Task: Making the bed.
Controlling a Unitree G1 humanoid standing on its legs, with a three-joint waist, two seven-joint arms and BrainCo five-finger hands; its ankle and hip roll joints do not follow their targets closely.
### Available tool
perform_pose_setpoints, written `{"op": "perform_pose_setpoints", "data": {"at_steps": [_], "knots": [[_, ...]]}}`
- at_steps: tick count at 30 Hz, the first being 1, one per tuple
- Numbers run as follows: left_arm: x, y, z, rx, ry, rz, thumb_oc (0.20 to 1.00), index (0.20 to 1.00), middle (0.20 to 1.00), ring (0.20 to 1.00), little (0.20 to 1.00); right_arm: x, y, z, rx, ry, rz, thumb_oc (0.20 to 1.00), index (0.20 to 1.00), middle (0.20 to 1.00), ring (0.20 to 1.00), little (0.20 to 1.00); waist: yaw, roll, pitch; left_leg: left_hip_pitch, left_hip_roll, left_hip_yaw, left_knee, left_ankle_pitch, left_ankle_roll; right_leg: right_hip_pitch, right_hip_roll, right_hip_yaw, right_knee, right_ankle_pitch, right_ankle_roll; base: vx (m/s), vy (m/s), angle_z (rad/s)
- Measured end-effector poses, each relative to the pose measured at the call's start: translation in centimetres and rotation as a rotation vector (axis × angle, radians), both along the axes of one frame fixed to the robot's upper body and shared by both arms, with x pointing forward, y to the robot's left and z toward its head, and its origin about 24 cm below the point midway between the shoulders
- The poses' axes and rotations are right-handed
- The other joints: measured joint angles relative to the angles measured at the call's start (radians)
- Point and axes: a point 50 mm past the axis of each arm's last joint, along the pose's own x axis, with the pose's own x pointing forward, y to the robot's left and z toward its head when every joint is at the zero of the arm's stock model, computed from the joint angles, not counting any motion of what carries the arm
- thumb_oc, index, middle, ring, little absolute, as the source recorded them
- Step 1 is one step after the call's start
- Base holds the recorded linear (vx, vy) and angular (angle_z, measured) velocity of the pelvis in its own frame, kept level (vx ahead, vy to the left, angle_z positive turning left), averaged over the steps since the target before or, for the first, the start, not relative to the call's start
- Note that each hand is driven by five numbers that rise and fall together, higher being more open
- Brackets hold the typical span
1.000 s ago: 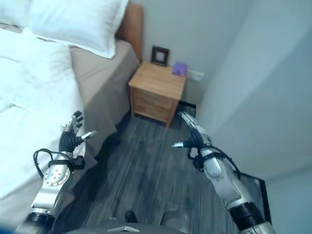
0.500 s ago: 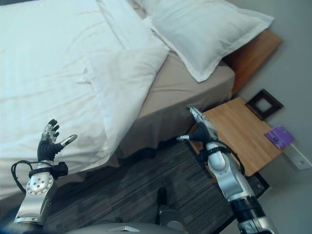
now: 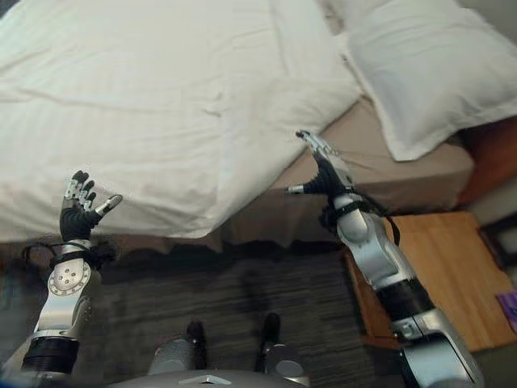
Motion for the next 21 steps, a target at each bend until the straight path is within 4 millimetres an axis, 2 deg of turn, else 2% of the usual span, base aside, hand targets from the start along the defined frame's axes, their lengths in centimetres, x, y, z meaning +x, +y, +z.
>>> {"op": "perform_pose_setpoints", "data": {"at_steps": [1, 2, 4, 5, 6, 7, 8, 10, 11, 13, 14, 15, 16, 18, 19, 21], "knots": [[-0.5, 0.8, -0.5, 0.021, 0.051, 0.011, 1.000, 1.000, 1.000, 1.000, 1.000, 0.0, -0.3, -0.5, -0.003, 0.022, -0.015, 1.000, 1.000, 1.000, 1.000, 1.000, -0.026, 0.003, -0.001, 0.049, -0.040, -0.037, -0.089, 0.048, 0.039, 0.016, -0.017, -0.025, 0.027, -0.004, 0.029, 0.10, 0.088, 0.64], [-0.6, 1.0, -0.5, 0.027, 0.060, 0.014, 1.000, 1.000, 1.000, 1.000, 1.000, 0.0, -0.5, -0.7, -0.005, 0.035, -0.030, 1.000, 1.000, 1.000, 1.000, 1.000, -0.038, 0.008, -0.003, 0.058, -0.046, -0.044, -0.115, 0.080, 0.065, 0.010, -0.025, -0.032, 0.063, -0.020, 0.042, 0.04, 0.076, 0.45], [-0.5, 1.1, -0.3, 0.055, 0.069, -0.005, 1.000, 1.000, 1.000, 1.000, 1.000, 0.0, -0.8, -1.1, -0.007, 0.053, -0.041, 1.000, 1.000, 1.000, 1.000, 1.000, -0.045, -0.004, -0.003, 0.076, -0.063, -0.044, -0.138, 0.083, 0.070, -0.015, -0.051, -0.017, 0.129, -0.041, 0.057, 0.00, 0.053, 0.11], [-0.3, 1.2, -0.1, 0.077, 0.070, -0.014, 1.000, 1.000, 1.000, 1.000, 1.000, 0.1, -0.9, -1.3, -0.008, 0.059, -0.049, 1.000, 1.000, 1.000, 1.000, 1.000, -0.054, -0.011, 0.001, 0.079, -0.071, -0.047, -0.147, 0.083, 0.080, -0.042, -0.059, 0.019, 0.188, -0.041, 0.072, 0.07, -0.014, 0.05], [0.8, 1.0, 0.3, 0.131, 0.090, -0.058, 1.000, 1.000, 1.000, 1.000, 1.000, 1.1, -1.7, -1.7, -0.019, 0.090, -0.098, 1.000, 1.000, 1.000, 1.000, 1.000, -0.060, 0.004, 0.015, 0.077, -0.058, -0.049, -0.155, 0.092, 0.095, -0.142, -0.072, 0.066, 0.346, -0.055, 0.104, 0.11, -0.047, 0.09], [1.2, 0.9, 0.7, 0.141, 0.082, -0.069, 1.000, 1.000, 1.000, 1.000, 1.000, 1.1, -2.1, -2.0, -0.021, 0.106, -0.119, 1.000, 1.000, 1.000, 1.000, 1.000, -0.067, -0.003, 0.015, 0.076, -0.062, -0.057, -0.153, 0.094, 0.099, -0.156, -0.082, 0.073, 0.341, -0.062, 0.109, 0.18, -0.074, 0.11], [1.5, 1.0, 0.9, 0.144, 0.075, -0.069, 1.000, 1.000, 1.000, 1.000, 1.000, 1.3, -2.3, -2.1, -0.025, 0.109, -0.129, 1.000, 1.000, 1.000, 1.000, 1.000, -0.070, -0.009, 0.013, 0.075, -0.065, -0.063, -0.156, 0.093, 0.097, -0.145, -0.085, 0.079, 0.278, -0.063, 0.110, 0.19, -0.085, 0.18], [2.0, 1.8, 1.8, 0.182, 0.071, -0.062, 1.000, 1.000, 1.000, 1.000, 1.000, 2.4, -2.1, -0.3, -0.043, 0.063, -0.131, 1.000, 1.000, 1.000, 1.000, 1.000, -0.078, -0.019, 0.015, 0.065, -0.070, -0.070, -0.157, 0.087, 0.099, -0.119, -0.080, 0.102, 0.046, -0.040, 0.108, 0.27, -0.165, 0.07], [2.2, 2.0, 2.0, 0.185, 0.070, -0.057, 1.000, 1.000, 1.000, 1.000, 1.000, 2.7, -2.0, 0.3, -0.043, 0.047, -0.131, 1.000, 1.000, 1.000, 1.000, 1.000, -0.078, -0.020, 0.017, 0.065, -0.070, -0.073, -0.155, 0.086, 0.097, -0.117, -0.078, 0.113, -0.007, -0.026, 0.120, 0.16, -0.113, 0.02], [2.9, 2.2, 2.2, 0.179, 0.066, -0.049, 1.000, 1.000, 1.000, 1.000, 1.000, 3.2, -2.1, 0.9, -0.045, 0.034, -0.143, 1.000, 1.000, 1.000, 1.000, 1.000, -0.085, -0.011, 0.026, 0.063, -0.071, -0.099, -0.159, 0.086, 0.096, -0.126, -0.077, 0.138, -0.005, 0.015, 0.140, 0.21, -0.148, 0.39], [3.2, 2.2, 2.6, 0.184, 0.053, -0.051, 1.000, 1.000, 1.000, 1.000, 1.000, 3.4, -2.4, 0.5, -0.045, 0.046, -0.161, 1.000, 1.000, 1.000, 1.000, 1.000, -0.092, -0.019, 0.024, 0.070, -0.070, -0.133, -0.155, 0.083, 0.088, -0.135, -0.091, 0.161, -0.005, 0.020, 0.141, 0.25, -0.184, 0.51], [3.2, 2.2, 2.6, 0.184, 0.053, -0.051, 1.000, 1.000, 1.000, 1.000, 1.000, 3.4, -2.4, 0.5, -0.045, 0.046, -0.161, 1.000, 1.000, 1.000, 1.000, 1.000, -0.092, -0.019, 0.024, 0.070, -0.070, -0.133, -0.155, 0.083, 0.088, -0.135, -0.091, 0.161, -0.005, 0.020, 0.141, 0.24, -0.199, 0.70], [3.6, 2.3, 2.9, 0.190, 0.052, -0.045, 1.000, 1.000, 1.000, 1.000, 1.000, 3.9, -2.5, 0.4, -0.062, 0.062, -0.180, 1.000, 1.000, 1.000, 1.000, 1.000, -0.093, -0.024, 0.026, 0.073, -0.057, -0.165, -0.158, 0.089, 0.061, -0.150, -0.087, 0.173, -0.005, 0.028, 0.139, 0.23, -0.189, 0.56], [3.6, 2.8, 3.3, 0.212, 0.053, -0.038, 1.000, 1.000, 1.000, 1.000, 1.000, 4.3, -2.0, 0.7, -0.080, 0.056, -0.171, 1.000, 1.000, 1.000, 1.000, 1.000, -0.081, -0.057, 0.022, 0.097, -0.061, -0.181, -0.159, 0.079, 0.013, -0.128, -0.098, 0.135, -0.005, 0.028, 0.137, 0.24, -0.223, 0.46], [3.5, 2.8, 3.3, 0.213, 0.052, -0.036, 1.000, 1.000, 1.000, 1.000, 1.000, 5.0, -1.6, 1.7, -0.093, 0.035, -0.167, 1.000, 1.000, 1.000, 1.000, 1.000, -0.074, -0.044, 0.025, 0.108, -0.037, -0.180, -0.159, 0.079, -0.019, -0.122, -0.078, 0.116, -0.004, 0.108, 0.100, 0.23, -0.251, 0.06], [3.6, 2.5, 3.1, 0.208, 0.048, -0.044, 1.000, 1.000, 1.000, 1.000, 1.000, 5.5, -1.5, 3.0, -0.101, 0.003, -0.173, 1.000, 1.000, 1.000, 1.000, 1.000, -0.062, 0.002, 0.029, 0.106, 0.023, -0.180, -0.159, 0.073, -0.039, -0.119, -0.023, 0.091, -0.001, 0.088, 0.078, 0.20, -0.219, -0.04]]}}
